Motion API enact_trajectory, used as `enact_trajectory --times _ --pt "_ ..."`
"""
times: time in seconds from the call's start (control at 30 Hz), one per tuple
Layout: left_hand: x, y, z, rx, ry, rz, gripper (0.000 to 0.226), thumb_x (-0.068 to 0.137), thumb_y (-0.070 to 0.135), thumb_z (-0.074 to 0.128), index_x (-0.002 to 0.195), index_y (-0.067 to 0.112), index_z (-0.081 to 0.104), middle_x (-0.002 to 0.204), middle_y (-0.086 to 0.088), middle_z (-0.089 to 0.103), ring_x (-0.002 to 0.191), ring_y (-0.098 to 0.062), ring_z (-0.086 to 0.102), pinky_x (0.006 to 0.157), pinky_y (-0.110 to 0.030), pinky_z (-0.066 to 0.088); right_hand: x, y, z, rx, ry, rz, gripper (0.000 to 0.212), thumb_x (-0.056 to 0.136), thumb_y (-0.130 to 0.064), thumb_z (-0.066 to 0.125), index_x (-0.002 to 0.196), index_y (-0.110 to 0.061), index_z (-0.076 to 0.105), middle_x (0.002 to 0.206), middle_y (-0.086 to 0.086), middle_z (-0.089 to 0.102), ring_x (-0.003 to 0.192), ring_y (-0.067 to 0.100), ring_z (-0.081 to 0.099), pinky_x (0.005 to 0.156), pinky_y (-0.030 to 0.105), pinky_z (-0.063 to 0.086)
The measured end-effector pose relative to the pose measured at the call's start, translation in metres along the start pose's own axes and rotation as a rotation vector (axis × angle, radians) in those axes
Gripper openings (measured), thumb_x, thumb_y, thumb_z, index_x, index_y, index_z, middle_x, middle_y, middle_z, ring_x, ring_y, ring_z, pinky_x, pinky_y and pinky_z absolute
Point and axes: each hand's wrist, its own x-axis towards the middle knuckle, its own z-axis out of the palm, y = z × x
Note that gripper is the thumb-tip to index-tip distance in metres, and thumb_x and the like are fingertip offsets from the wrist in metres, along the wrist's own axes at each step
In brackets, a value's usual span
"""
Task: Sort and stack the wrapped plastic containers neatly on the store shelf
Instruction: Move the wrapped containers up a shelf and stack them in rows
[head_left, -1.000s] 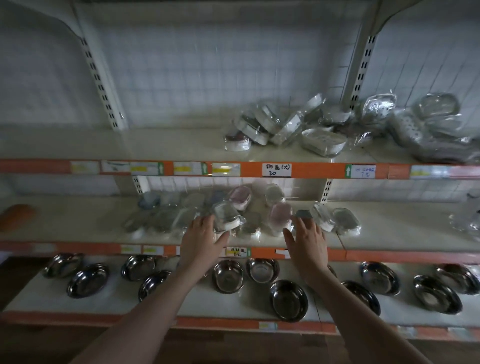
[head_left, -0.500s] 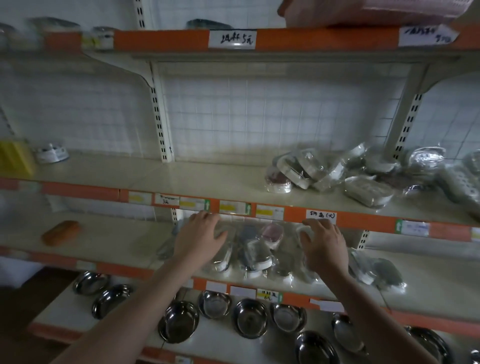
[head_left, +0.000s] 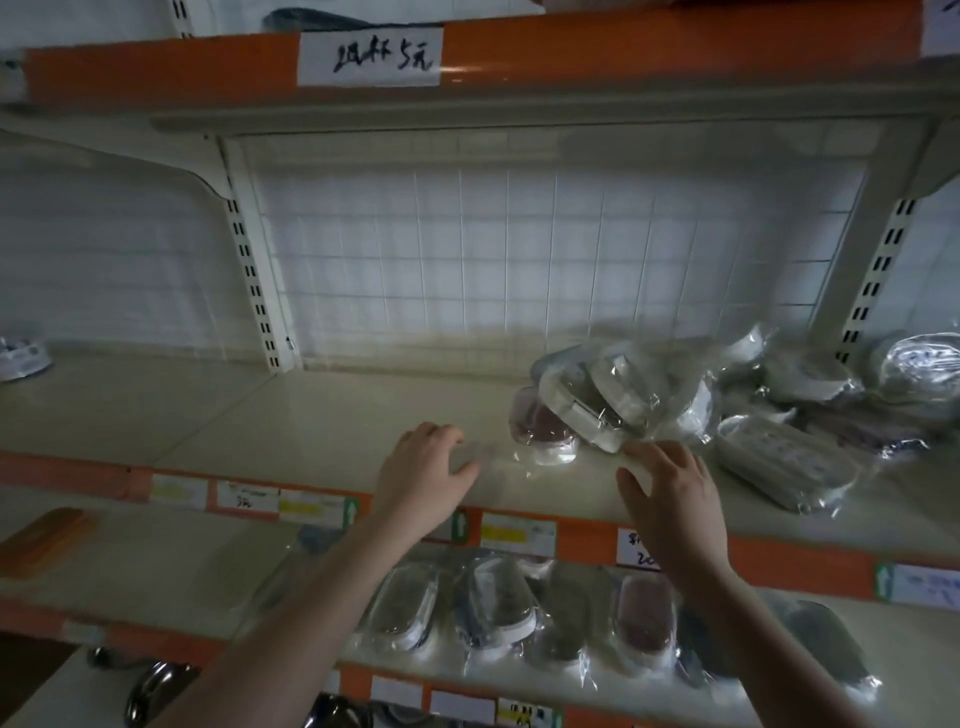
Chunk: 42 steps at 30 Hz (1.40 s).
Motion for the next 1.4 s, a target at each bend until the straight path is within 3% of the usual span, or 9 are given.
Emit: enact_trajectory --times 0.2,0.3,0.53,0.63,0.77,0.97,1.17,1.27,1.4 --pt "0.048 0.024 0.037 -0.068 -0.054 0.024 0.050 0.090 0.045 0.053 0.131 0.016 0.048 0.131 -0.004 0.049 0.121 -0.022 0.044 0.094 -0.032 0.040 0.019 0.016 0.002 0.008 0.095 -0.042 0.023 0.072 -0.002 0.074 0.093 -0.011 0.070 0.092 0.009 0.064 0.080 0.033 0.058 0.071 0.039 0.048" --pt "0.065 0.038 0.060 -0.140 -0.080 0.068 0.065 0.083 0.058 0.057 0.134 0.020 0.042 0.129 -0.002 0.047 0.119 -0.022 0.045 0.093 -0.033 0.043 0.019 0.024 -0.001 -0.002 0.157 -0.011 0.028 0.072 0.001 0.074 0.097 -0.010 0.070 0.094 0.010 0.064 0.083 0.034 0.059 0.073 0.040 0.047" --pt "0.089 0.055 0.099 -0.102 -0.129 0.006 0.098 0.072 0.072 0.055 0.142 0.009 0.028 0.146 -0.007 0.029 0.130 -0.027 0.032 0.104 -0.034 0.034 0.013 0.041 -0.011 -0.065 0.231 0.042 0.037 0.079 -0.029 0.049 0.104 -0.009 0.069 0.099 0.011 0.061 0.091 0.024 0.048 0.079 0.038 0.045" --pt "0.090 0.052 0.105 -0.108 -0.105 0.004 0.094 0.073 0.070 0.053 0.140 0.007 0.035 0.148 -0.007 0.027 0.130 -0.028 0.033 0.103 -0.036 0.039 0.010 0.044 -0.012 -0.102 0.260 0.071 0.027 0.077 -0.013 0.064 0.103 -0.008 0.069 0.098 0.013 0.061 0.090 0.023 0.046 0.078 0.041 0.046" --pt "0.090 0.046 0.106 -0.105 -0.077 0.035 0.083 0.080 0.064 0.052 0.138 0.007 0.037 0.147 -0.006 0.028 0.130 -0.026 0.033 0.103 -0.034 0.037 0.006 0.042 -0.009 -0.136 0.261 0.093 0.030 0.073 -0.001 0.073 0.102 -0.007 0.069 0.096 0.013 0.061 0.088 0.032 0.053 0.078 0.042 0.046" --pt "0.087 0.027 0.097 -0.105 -0.096 0.050 0.089 0.083 0.063 0.052 0.146 0.005 0.027 0.155 -0.005 0.019 0.138 -0.025 0.025 0.106 -0.033 0.032 0.007 0.032 -0.001 -0.105 0.231 0.084 0.030 0.076 -0.014 0.063 0.105 -0.010 0.067 0.100 0.011 0.060 0.091 0.031 0.053 0.080 0.042 0.046" --pt "0.084 0.001 0.085 -0.106 -0.092 0.032 0.092 0.080 0.060 0.057 0.148 0.008 0.024 0.154 -0.002 0.021 0.137 -0.024 0.029 0.106 -0.032 0.031 0.006 0.021 0.013 -0.095 0.200 0.068 0.033 0.074 -0.005 0.074 0.106 -0.009 0.068 0.101 0.012 0.060 0.091 0.034 0.055 0.080 0.045 0.047" --pt "0.081 -0.007 0.076 -0.103 -0.109 0.026 0.088 0.077 0.057 0.060 0.146 0.011 0.029 0.152 -0.001 0.025 0.133 -0.023 0.033 0.104 -0.032 0.033 0.006 0.015 0.019 -0.079 0.198 0.050 0.031 0.076 -0.018 0.061 0.105 -0.009 0.068 0.101 0.012 0.061 0.089 0.033 0.055 0.079 0.045 0.048" --pt "0.080 -0.024 0.055 -0.019 -0.187 0.029 0.080 0.073 0.054 0.064 0.138 0.014 0.039 0.144 0.001 0.036 0.125 -0.022 0.041 0.099 -0.031 0.038 0.007 0.005 0.025 -0.055 0.202 0.003 0.029 0.073 -0.017 0.059 0.100 -0.010 0.068 0.098 0.010 0.061 0.083 0.033 0.056 0.074 0.040 0.048"
